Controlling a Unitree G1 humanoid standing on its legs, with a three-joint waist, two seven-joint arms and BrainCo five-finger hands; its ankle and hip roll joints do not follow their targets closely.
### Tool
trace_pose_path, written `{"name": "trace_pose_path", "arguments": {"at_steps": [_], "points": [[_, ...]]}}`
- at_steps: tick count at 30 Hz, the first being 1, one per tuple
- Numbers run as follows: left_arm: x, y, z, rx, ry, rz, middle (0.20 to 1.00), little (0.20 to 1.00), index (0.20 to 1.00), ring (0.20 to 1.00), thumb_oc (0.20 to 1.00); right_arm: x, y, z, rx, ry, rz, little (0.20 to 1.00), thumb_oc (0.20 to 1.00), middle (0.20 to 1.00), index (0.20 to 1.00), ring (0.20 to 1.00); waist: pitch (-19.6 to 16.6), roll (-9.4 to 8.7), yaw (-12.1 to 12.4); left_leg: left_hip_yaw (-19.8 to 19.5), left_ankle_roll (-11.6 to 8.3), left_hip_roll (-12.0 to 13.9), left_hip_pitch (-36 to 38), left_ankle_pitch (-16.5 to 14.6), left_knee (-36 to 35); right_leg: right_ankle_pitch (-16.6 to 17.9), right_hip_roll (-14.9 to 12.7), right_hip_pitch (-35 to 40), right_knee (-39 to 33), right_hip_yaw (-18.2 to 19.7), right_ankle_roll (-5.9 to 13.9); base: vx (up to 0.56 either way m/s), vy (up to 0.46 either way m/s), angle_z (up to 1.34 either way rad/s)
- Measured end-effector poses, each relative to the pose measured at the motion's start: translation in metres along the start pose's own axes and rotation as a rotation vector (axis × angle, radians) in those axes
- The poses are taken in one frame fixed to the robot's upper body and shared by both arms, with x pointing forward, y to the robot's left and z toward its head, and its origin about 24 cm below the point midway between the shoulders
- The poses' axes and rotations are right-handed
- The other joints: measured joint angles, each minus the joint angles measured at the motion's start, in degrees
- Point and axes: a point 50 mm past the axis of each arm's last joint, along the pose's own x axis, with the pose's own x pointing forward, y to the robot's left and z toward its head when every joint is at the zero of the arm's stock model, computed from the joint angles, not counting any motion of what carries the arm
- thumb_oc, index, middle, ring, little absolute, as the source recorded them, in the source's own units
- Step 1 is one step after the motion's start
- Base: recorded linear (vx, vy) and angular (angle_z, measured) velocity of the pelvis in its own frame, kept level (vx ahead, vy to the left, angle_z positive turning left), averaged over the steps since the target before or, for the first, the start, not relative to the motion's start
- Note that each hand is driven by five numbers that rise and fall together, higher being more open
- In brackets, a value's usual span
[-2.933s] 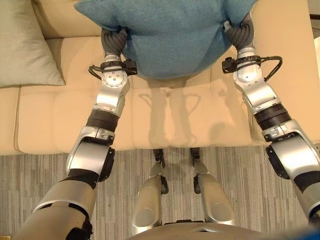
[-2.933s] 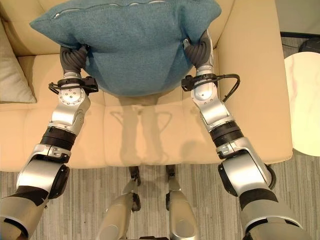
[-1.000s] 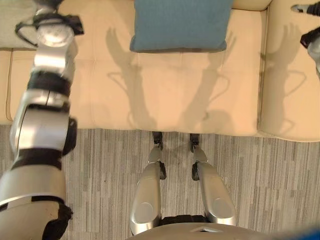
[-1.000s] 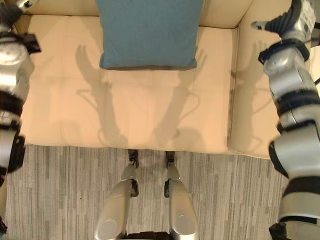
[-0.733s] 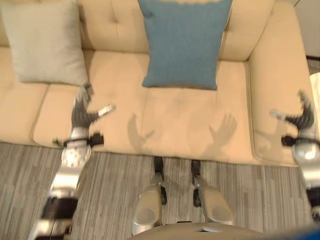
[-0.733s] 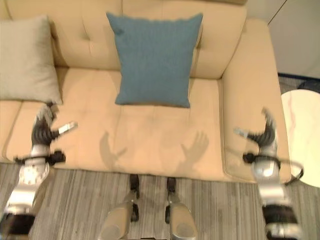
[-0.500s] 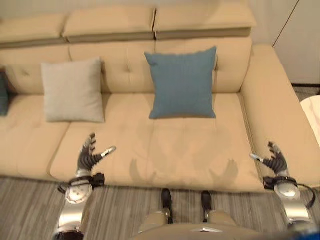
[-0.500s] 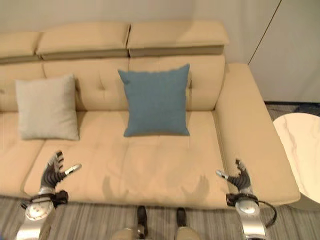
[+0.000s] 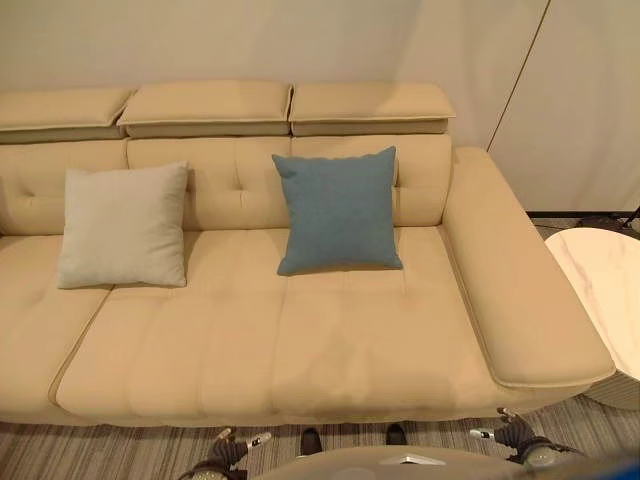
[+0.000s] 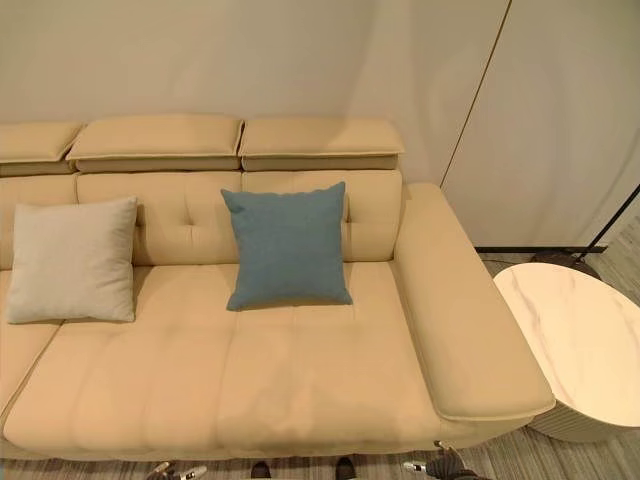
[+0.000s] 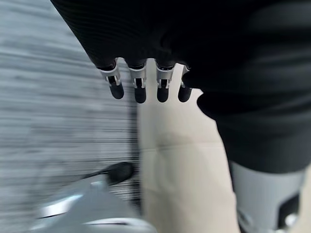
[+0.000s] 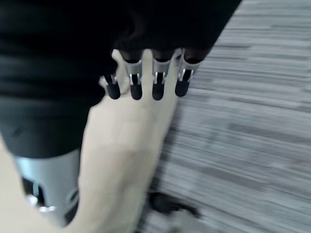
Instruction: Pick up all the scattered cushions and arrange them neatly on the sofa.
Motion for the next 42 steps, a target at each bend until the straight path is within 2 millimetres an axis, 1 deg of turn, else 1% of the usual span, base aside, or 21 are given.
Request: {"name": "trace_pose_path", "arguments": {"at_steps": [3,5,6,8,9,11,13,15,16,18,20,21,22,25,28,29,30,31,32,36,42], "points": [[0.001,0.001,0.015,0.008,-0.067,-0.002,1.000,1.000,1.000,1.000,1.000,0.000,-0.001,0.002,0.001,-0.013,-0.009,1.000,1.000,1.000,1.000,1.000,0.5,-0.22,1.3,-0.2,-0.08,1.0,-1.4,-0.1,0.0,-0.8,1.0,-2.1,2.9,0.0,-0.66,-0.09,-0.095,0.12],[0.003,0.015,0.050,0.059,-0.172,0.020,1.000,1.000,1.000,1.000,1.000,-0.002,-0.007,-0.005,0.021,-0.020,-0.028,1.000,1.000,1.000,1.000,1.000,1.9,0.41,0.7,-2.2,-1.95,2.9,-5.7,-2.2,0.1,-2.2,4.0,-4.2,4.9,-0.3,-1.97,-0.22,-0.108,1.28],[0.002,0.027,0.079,0.086,-0.261,0.044,1.000,1.000,1.000,1.000,1.000,-0.005,-0.003,-0.019,0.041,0.023,-0.021,1.000,1.000,1.000,1.000,1.000,3.1,-3.15,0.3,-2.1,-4.60,1.6,-6.5,-2.8,0.5,-2.6,2.3,-5.7,4.8,-0.3,-3.51,-0.23,-0.016,1.31],[0.002,0.034,0.083,0.104,-0.264,0.058,1.000,1.000,1.000,1.000,1.000,-0.003,-0.010,-0.013,0.029,0.014,-0.036,1.000,1.000,1.000,1.000,1.000,4.7,-5.62,0.0,-0.3,-4.55,-0.2,-6.3,-2.9,7.5,-1.2,-1.1,-5.2,1.6,-0.5,-5.51,-0.22,0.026,0.41],[0.003,0.022,0.085,0.108,-0.259,0.027,1.000,1.000,1.000,1.000,1.000,-0.001,-0.025,-0.006,0.018,0.001,-0.070,1.000,1.000,1.000,1.000,1.000,6.0,-4.61,-1.1,-0.8,-4.02,0.3,-3.5,-5.4,12.6,0.7,-2.0,-5.2,0.2,-0.5,-5.42,-0.19,0.116,-0.05],[0.005,0.013,0.078,0.099,-0.226,0.004,1.000,1.000,1.000,1.000,1.000,0.001,-0.027,0.005,0.007,-0.024,-0.074,1.000,1.000,1.000,1.000,1.000,6.8,-3.73,-2.4,-3.9,-3.96,0.4,2.9,-7.4,12.9,1.9,-2.2,-4.6,-0.2,0.2,-5.03,-0.11,0.116,-0.17],[0.007,0.002,0.079,0.087,-0.209,-0.025,1.000,1.000,1.000,1.000,1.000,0.003,-0.029,0.024,-0.011,-0.080,-0.073,1.000,1.000,1.000,1.000,1.000,7.3,-1.56,-3.6,-6.5,-3.55,-0.2,10.6,-9.4,6.0,3.9,-1.7,-5.2,-0.5,2.4,-2.97,-0.14,0.251,-0.49],[0.007,0.000,0.083,0.088,-0.223,-0.033,1.000,1.000,1.000,1.000,1.000,0.004,-0.024,0.035,0.001,-0.110,-0.058,1.000,1.000,1.000,1.000,1.000,7.2,-0.59,-3.5,-5.7,-1.51,-0.8,13.0,-10.5,0.4,6.7,-1.2,-6.6,-0.2,3.7,-0.82,-0.16,0.269,-0.53],[0.007,0.000,0.088,0.087,-0.240,-0.033,1.000,1.000,1.000,1.000,1.000,0.004,-0.021,0.036,0.006,-0.114,-0.051,1.000,1.000,1.000,1.000,1.000,7.4,-0.60,-3.8,-4.9,-0.39,-1.7,13.4,-12.8,0.4,8.0,-1.8,-7.2,-0.1,4.3,0.32,-0.19,0.298,-0.54],[0.007,0.005,0.082,0.090,-0.218,-0.025,1.000,1.000,1.000,1.000,1.000,0.004,-0.012,0.034,0.011,-0.095,-0.026,1.000,1.000,1.000,1.000,1.000,6.8,-1.97,-3.7,-2.9,1.52,-5.4,14.0,-12.5,0.3,10.3,-4.0,-7.8,-0.1,6.8,1.78,-0.25,0.278,-0.70],[0.007,0.013,0.079,0.092,-0.210,-0.005,1.000,1.000,1.000,1.000,1.000,0.005,-0.009,0.041,0.007,-0.111,-0.019,1.000,1.000,1.000,1.000,1.000,6.8,-3.27,-3.3,-1.7,4.82,-9.9,12.3,-14.0,2.5,16.9,-5.6,-11.1,0.0,8.8,5.47,-0.19,0.163,-1.22],[0.007,0.024,0.072,0.080,-0.190,0.021,1.000,1.000,1.000,1.000,1.000,0.005,-0.005,0.050,-0.013,-0.133,-0.003,1.000,1.000,1.000,1.000,1.000,7.1,-4.10,-4.0,1.3,7.23,-11.4,11.8,-14.2,3.4,16.5,-6.1,-12.0,-0.5,8.1,6.66,-0.38,0.116,-1.28],[0.006,0.020,0.073,0.051,-0.200,0.014,1.000,1.000,1.000,1.000,1.000,0.003,-0.005,0.022,-0.030,-0.033,0.003,1.000,1.000,1.000,1.000,1.000,6.4,-0.95,-3.8,2.0,9.45,-9.6,11.6,-12.8,1.2,8.8,-3.7,-11.9,3.3,4.1,6.88,-0.39,0.087,-0.82],[0.007,0.006,0.087,0.041,-0.218,0.008,1.000,1.000,1.000,1.000,1.000,0.004,-0.002,0.024,-0.077,-0.022,0.012,1.000,1.000,1.000,1.000,1.000,6.3,1.72,-1.1,4.9,8.72,-6.1,8.9,-8.9,0.5,-0.4,-1.1,-14.5,20.4,1.0,5.68,-0.25,0.021,-0.32],[0.008,0.005,0.091,0.043,-0.216,0.008,1.000,1.000,1.000,1.000,1.000,0.005,-0.001,0.039,-0.076,-0.072,0.010,1.000,1.000,1.000,1.000,1.000,6.4,1.32,1.2,5.0,7.79,-3.3,7.8,-7.5,0.7,-7.5,-1.0,-8.5,23.9,0.0,6.62,-0.04,-0.061,-0.14],[0.008,0.008,0.088,0.045,-0.207,0.013,1.000,1.000,1.000,1.000,1.000,0.005,0.000,0.039,-0.073,-0.076,0.012,1.000,1.000,1.000,1.000,1.000,6.0,0.58,2.2,4.9,7.35,-3.1,7.7,-7.2,0.6,-7.9,-1.2,-4.5,18.8,0.1,6.80,0.06,-0.079,-0.21],[0.008,0.013,0.085,0.050,-0.196,0.026,1.000,1.000,1.000,1.000,1.000,0.005,0.002,0.045,-0.069,-0.095,0.015,1.000,1.000,1.000,1.000,1.000,5.3,-1.70,2.6,4.8,6.74,-3.7,7.7,-6.8,0.5,-7.4,-2.0,-0.8,12.0,0.3,6.51,0.07,-0.107,-0.14],[0.008,0.013,0.085,0.050,-0.195,0.026,1.000,1.000,1.000,1.000,1.000,0.005,0.002,0.045,-0.069,-0.096,0.015,1.000,1.000,1.000,1.000,1.000,5.3,-1.80,2.6,4.8,6.68,-3.8,7.7,-6.8,0.5,-7.4,-2.1,-0.6,11.6,0.3,6.45,0.06,-0.075,0.02],[0.008,0.014,0.078,0.048,-0.174,0.027,1.000,1.000,1.000,1.000,1.000,0.005,0.005,0.050,-0.063,-0.110,0.019,1.000,1.000,1.000,1.000,1.000,4.1,-3.19,2.5,4.4,4.44,-3.7,7.9,-6.6,0.4,-4.9,-1.8,4.9,0.9,0.3,2.10,0.06,-0.076,0.04],[0.008,0.006,0.070,0.042,-0.154,0.009,1.000,1.000,1.000,1.000,1.000,0.005,0.006,0.036,-0.068,-0.063,0.026,1.000,1.000,1.000,1.000,1.000,1.5,-1.62,2.1,4.4,2.14,-1.9,7.8,-6.0,0.1,-3.6,0.1,5.5,-0.6,0.7,0.45,0.05,-0.084,-0.02],[0.008,0.000,0.079,0.039,-0.173,-0.001,1.000,1.000,1.000,1.000,1.000,0.003,0.009,0.019,-0.078,-0.006,0.034,1.000,1.000,1.000,1.000,1.000,-0.8,-0.85,0.8,3.2,1.80,-0.9,7.3,-5.2,0.2,-3.5,1.3,5.3,-0.5,0.0,-0.67,0.01,-0.062,0.05]]}}
